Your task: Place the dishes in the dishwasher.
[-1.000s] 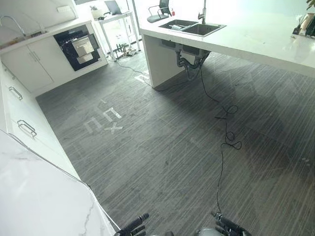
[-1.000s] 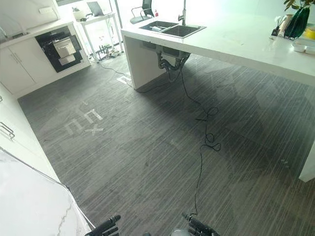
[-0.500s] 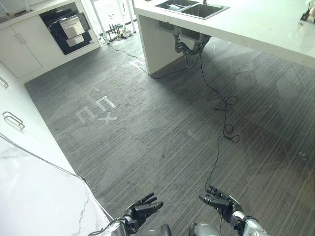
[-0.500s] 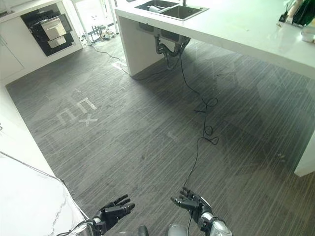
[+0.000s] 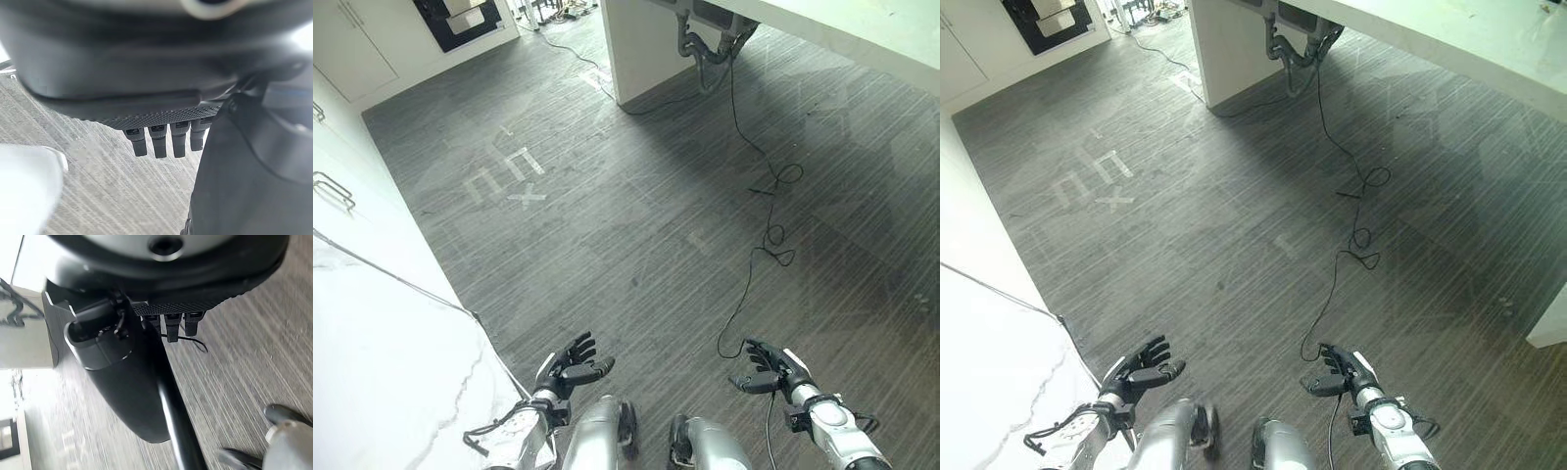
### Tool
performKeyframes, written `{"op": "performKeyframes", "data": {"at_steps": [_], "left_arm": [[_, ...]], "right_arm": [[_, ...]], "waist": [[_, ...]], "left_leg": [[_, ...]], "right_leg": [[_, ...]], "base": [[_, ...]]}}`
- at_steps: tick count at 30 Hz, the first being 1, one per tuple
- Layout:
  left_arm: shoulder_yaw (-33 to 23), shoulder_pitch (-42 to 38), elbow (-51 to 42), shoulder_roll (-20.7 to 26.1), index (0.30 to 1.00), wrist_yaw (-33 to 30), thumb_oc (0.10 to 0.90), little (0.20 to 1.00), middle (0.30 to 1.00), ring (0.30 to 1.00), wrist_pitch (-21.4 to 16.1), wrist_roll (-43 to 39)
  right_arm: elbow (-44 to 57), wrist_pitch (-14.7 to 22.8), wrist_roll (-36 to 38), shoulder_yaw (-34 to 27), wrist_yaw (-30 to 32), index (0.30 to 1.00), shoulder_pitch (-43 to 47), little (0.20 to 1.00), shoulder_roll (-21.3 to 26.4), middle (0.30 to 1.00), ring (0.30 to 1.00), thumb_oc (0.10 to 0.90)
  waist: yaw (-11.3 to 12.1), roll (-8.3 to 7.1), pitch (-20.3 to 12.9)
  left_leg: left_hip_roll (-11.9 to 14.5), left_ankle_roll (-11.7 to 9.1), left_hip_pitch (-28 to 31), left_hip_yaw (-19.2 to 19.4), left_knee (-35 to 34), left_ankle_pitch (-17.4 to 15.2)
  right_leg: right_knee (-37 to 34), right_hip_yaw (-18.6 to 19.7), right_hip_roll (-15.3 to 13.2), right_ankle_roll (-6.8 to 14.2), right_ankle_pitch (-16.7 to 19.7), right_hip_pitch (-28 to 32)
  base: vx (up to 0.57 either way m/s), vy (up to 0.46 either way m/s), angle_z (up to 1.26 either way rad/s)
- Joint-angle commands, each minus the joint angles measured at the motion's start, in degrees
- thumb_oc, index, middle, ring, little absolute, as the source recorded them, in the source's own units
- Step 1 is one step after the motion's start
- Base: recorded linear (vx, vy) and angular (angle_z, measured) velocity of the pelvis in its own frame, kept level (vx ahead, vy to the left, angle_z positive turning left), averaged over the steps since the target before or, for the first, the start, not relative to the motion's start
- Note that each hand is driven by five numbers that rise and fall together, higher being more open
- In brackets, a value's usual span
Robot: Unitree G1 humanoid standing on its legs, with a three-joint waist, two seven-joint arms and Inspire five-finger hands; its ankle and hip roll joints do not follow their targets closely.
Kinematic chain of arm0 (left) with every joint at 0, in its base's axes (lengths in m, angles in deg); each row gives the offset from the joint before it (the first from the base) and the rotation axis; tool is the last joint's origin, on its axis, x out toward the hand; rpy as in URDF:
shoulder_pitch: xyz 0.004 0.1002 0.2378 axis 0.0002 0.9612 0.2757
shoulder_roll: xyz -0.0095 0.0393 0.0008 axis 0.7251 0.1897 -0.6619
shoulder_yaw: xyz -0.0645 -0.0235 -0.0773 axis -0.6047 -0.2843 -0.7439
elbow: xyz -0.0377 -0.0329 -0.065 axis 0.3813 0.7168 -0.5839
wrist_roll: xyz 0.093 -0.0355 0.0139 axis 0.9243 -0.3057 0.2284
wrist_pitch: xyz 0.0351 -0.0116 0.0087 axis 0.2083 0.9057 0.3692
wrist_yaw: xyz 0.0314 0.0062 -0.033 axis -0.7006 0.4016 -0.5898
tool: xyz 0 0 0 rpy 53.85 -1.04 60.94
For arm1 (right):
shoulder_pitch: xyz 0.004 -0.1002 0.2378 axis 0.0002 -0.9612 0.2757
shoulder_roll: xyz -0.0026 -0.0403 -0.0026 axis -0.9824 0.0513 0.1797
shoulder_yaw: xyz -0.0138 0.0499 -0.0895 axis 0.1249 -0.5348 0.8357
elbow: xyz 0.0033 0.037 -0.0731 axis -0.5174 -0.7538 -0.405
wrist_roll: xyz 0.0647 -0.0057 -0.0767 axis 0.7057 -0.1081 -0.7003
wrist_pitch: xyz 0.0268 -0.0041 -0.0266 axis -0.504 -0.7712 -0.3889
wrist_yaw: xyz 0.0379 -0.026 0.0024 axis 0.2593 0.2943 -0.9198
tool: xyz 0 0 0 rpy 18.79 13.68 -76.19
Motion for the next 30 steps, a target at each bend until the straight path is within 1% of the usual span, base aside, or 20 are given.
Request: {"op": "performKeyframes", "data": {"at_steps": [1, 3, 5, 7, 8, 10, 12, 13, 14, 15, 17, 18, 19, 20, 23, 25, 26, 28, 29, 30], "left_arm": [[-2.57, -3.66, -2.69, 1.97, 0.9, 0.01, 0.8, 0.9, 0.9, 0.9, -6.23, 0.46], [-2.59, -4.04, -2.84, 2.57, 0.9, -0.13, 0.8, 0.9, 0.9, 0.9, -5.83, 0.9], [-3.03, -4.02, -3.38, 3.35, 0.9, 0.49, 0.8, 0.9, 0.9, 0.9, -5.21, 1.71], [-3.1, -4.54, -3.83, 4.64, 0.9, 1.64, 0.8, 0.9, 0.9, 0.9, -4.46, 3.58], [-2.75, -5.0, -3.88, 5.08, 0.9, 2.07, 0.8, 0.9, 0.9, 0.9, -4.4, 4.21], [-1.75, -6.15, -4.56, 5.86, 0.9, 2.52, 0.8, 0.9, 0.9, 0.9, -3.58, 5.26], [-0.85, -6.98, -5.59, 6.4, 0.9, 2.46, 0.8, 0.9, 0.9, 0.9, -3.1, 6.28], [0.06, -7.96, -6.18, 7.0, 0.9, 2.32, 0.8, 0.9, 0.9, 0.9, -2.54, 6.68], [0.49, -8.34, -6.34, 7.3, 0.9, 2.38, 0.8, 0.9, 0.9, 0.9, -2.28, 6.79], [1.47, -9.16, -6.66, 7.63, 0.9, 2.45, 0.8, 0.9, 0.9, 0.9, -1.24, 7.66], [1.93, -9.47, -6.4, 7.64, 0.9, 2.18, 0.8, 0.9, 0.9, 0.9, -1.38, 7.55], [2.67, -10.4, -5.93, 7.68, 0.9, 1.81, 0.8, 0.9, 0.9, 0.9, -1.8, 7.18], [3.05, -11.25, -5.57, 7.93, 0.9, 2.14, 0.8, 0.9, 0.9, 0.9, -1.61, 7.24], [3.28, -11.25, -5.11, 8.35, 0.9, 2.58, 0.8, 0.9, 0.9, 0.9, -1.55, 7.34], [3.35, -11.24, -4.16, 8.23, 0.9, 3.24, 0.8, 0.9, 0.9, 0.9, -1.57, 7.13], [4.02, -11.63, -3.89, 8.37, 0.9, 3.88, 0.8, 0.9, 0.9, 0.9, -1.35, 7.04], [4.33, -11.89, -4.23, 8.32, 0.9, 3.97, 0.8, 0.9, 0.9, 0.9, -0.83, 6.93], [4.64, -12.02, -4.93, 7.82, 0.9, 4.39, 0.8, 0.9, 0.9, 0.9, 0.13, 6.53], [4.79, -11.37, -5.74, 7.58, 0.9, 4.08, 0.8, 0.9, 0.9, 0.9, 0.31, 6.03], [4.89, -10.23, -6.95, 7.46, 0.9, 3.46, 0.8, 0.9, 0.9, 0.9, 0.28, 5.46]], "right_arm": [[6.0, 0.49, -1.85, 0.82, -0.42, 0.9, 0.03, 0.9, 1.43, 0.9, 0.9, 0.8], [4.47, -4.25, -4.79, 2.22, -1.82, 0.9, 1.06, 0.9, 1.49, 0.9, 0.9, 0.8], [0.86, -12.21, -15.59, 4.26, -5.05, 0.9, 1.91, 0.9, 1.47, 0.9, 0.9, 0.8], [-6.36, -16.88, -21.22, 6.58, -9.55, 0.9, 2.4, 0.9, 1.28, 0.9, 0.9, 0.8], [-8.98, -18.01, -23.45, 7.02, -10.74, 0.9, 2.75, 0.9, 1.0, 0.9, 0.9, 0.8], [-13.71, -17.93, -23.34, 7.51, -11.48, 0.9, 3.52, 0.9, 1.25, 0.9, 0.9, 0.8], [-14.98, -21.71, -24.38, 7.67, -14.65, 0.9, 4.77, 0.9, 1.3, 0.9, 0.9, 0.8], [-17.0, -22.91, -24.97, 7.69, -16.11, 0.9, 5.27, 0.9, 1.1, 0.9, 0.9, 0.8], [-17.88, -23.92, -25.55, 7.71, -16.92, 0.9, 5.31, 0.9, 0.94, 0.9, 0.9, 0.8], [-21.0, -22.7, -24.15, 8.15, -16.11, 0.9, 5.05, 0.9, 0.42, 0.9, 0.9, 0.8], [-21.22, -22.24, -24.29, 7.94, -15.4, 0.9, 5.72, 0.9, 0.33, 0.9, 0.9, 0.8], [-20.69, -23.11, -24.13, 8.77, -15.59, 0.9, 7.57, 0.9, 1.0, 0.9, 0.9, 0.8], [-20.48, -24.42, -24.24, 8.69, -16.54, 0.9, 7.76, 0.9, 1.18, 0.9, 0.9, 0.8], [-21.08, -25.56, -26.72, 8.19, -16.09, 0.9, 7.06, 0.9, 1.15, 0.9, 0.9, 0.8], [-22.13, -25.99, -29.51, 8.42, -15.28, 0.9, 6.68, 0.9, 1.8, 0.9, 0.9, 0.8], [-22.8, -25.56, -30.4, 8.47, -12.31, 0.9, 6.83, 0.9, 2.72, 0.9, 0.9, 0.8], [-22.86, -24.21, -29.99, 8.33, -9.31, 0.9, 6.83, 0.9, 3.3, 0.9, 0.9, 0.8], [-22.34, -14.24, -24.48, 6.88, 5.39, 0.9, 6.52, 0.9, 4.55, 0.9, 0.9, 0.8], [-18.18, -12.04, -22.62, 5.97, 12.25, 0.9, 7.01, 0.9, 5.34, 0.9, 0.9, 0.8], [-12.19, -12.86, -21.97, 5.4, 14.68, 0.9, 7.42, 0.9, 6.09, 0.9, 0.9, 0.8]], "waist": [[-0.24, -0.88, -4.94], [0.98, -1.41, -5.44], [2.97, -2.82, -6.17], [4.82, -4.27, -7.2], [5.24, -4.61, -7.55], [5.68, -4.81, -8.31], [5.89, -4.95, -8.93], [5.93, -4.59, -9.46], [5.88, -4.76, -9.69], [5.65, -4.66, -10.18], [5.55, -4.08, -10.09], [4.4, -2.19, -8.44], [3.47, -1.68, -7.49], [2.45, -1.39, -6.74], [2.75, -2.15, -7.09], [2.81, -2.78, -7.35], [2.81, -3.1, -7.35], [2.68, -3.57, -7.45], [2.26, -3.68, -7.44], [1.64, -3.74, -7.58]], "left_leg": [[2.79, -0.63, 0.3, 2.96, 5.38, -0.91], [1.48, 0.0, 0.0, 2.38, 5.38, -1.64], [-0.95, 1.66, 0.44, 2.15, 5.38, -3.33], [-3.34, 3.51, 2.36, 1.84, 5.38, -5.81], [-4.1, 4.01, 3.17, 1.45, 5.38, -6.57], [-5.73, 5.42, 4.91, 0.45, 5.38, -8.38], [-7.48, 6.79, 5.8, -0.47, 5.38, -10.14], [-8.14, 8.12, 5.31, -0.92, 5.38, -10.48], [-8.86, 8.61, 5.28, -1.24, 5.38, -11.11], [-10.02, 9.86, 5.98, -2.13, 5.38, -12.88], [-9.78, 10.03, 6.4, -2.58, 5.38, -13.31], [-7.56, 8.88, 8.1, -4.35, 5.38, -13.46], [-6.83, 8.24, 8.95, -6.01, 5.38, -13.65], [-6.01, 7.87, 10.23, -8.02, 5.38, -14.39], [-5.58, 7.04, 10.83, -8.11, 5.38, -14.1], [-5.0, 6.43, 10.83, -7.85, 5.38, -13.8], [-4.78, 6.16, 10.85, -7.66, 5.38, -13.67], [-4.71, 5.71, 11.22, -7.45, 5.38, -13.71], [-4.78, 5.66, 11.66, -7.31, 5.38, -13.97], [-4.69, 5.58, 11.77, -6.89, 5.38, -14.14]], "right_leg": [[-6.85, 0.15, -5.08, 5.69, -2.6, 9.26], [-6.85, 0.55, -5.14, 5.93, -3.98, 10.87], [-6.85, 1.3, -5.22, 6.44, -5.91, 14.26], [-6.85, 1.28, -5.35, 7.55, -5.59, 17.06], [-6.85, 1.3, -5.19, 7.96, -4.9, 17.58], [-6.85, 0.44, -5.09, 9.03, 0.09, 18.5], [-3.86, 0.74, -5.23, 10.21, 3.28, 17.65], [-0.39, 1.67, -3.62, 11.16, 7.8, 15.28], [1.24, 2.39, -2.97, 11.98, 9.68, 14.4], [9.2, 2.48, -2.55, 13.94, 13.94, 9.88], [10.36, 0.96, -4.25, 12.96, 12.7, 7.38], [2.09, -1.67, -5.17, 10.14, 6.92, 1.85], [-3.44, -0.95, -6.02, 10.44, 8.38, -0.63], [-5.93, 1.2, -6.42, 11.35, 9.88, -2.06], [-6.85, 0.34, -7.63, 11.68, 9.06, -1.5], [-6.85, 0.45, -7.98, 11.55, 7.85, -1.47], [-6.85, 0.36, -8.16, 11.49, 7.39, -1.43], [-6.85, 0.58, -8.61, 11.54, 7.06, -1.42], [-6.85, 1.28, -8.62, 11.42, 6.74, -1.37], [-6.85, 1.96, -8.62, 11.26, 6.59, -1.67]], "base": [[0.52, 0.331, -0.04], [0.37, 0.242, 0.1], [0.34, 0.159, -0.16], [0.38, 0.146, -0.31], [0.37, 0.152, -0.12], [0.29, 0.16, 0.02], [0.15, 0.172, 0.27], [0.03, 0.141, 0.39], [0.07, 0.153, 0.64], [0.1, 0.106, 0.59], [0.03, -0.023, 0.4], [-0.02, -0.264, -0.08], [0.05, -0.455, -0.12], [0.11, -0.382, 0.2], [0.08, -0.204, 0.48], [0.04, -0.174, 0.83], [0.02, -0.146, 0.45], [0.03, -0.097, -0.01], [0.03, -0.029, -0.27], [0.02, 0.045, -0.31]]}}
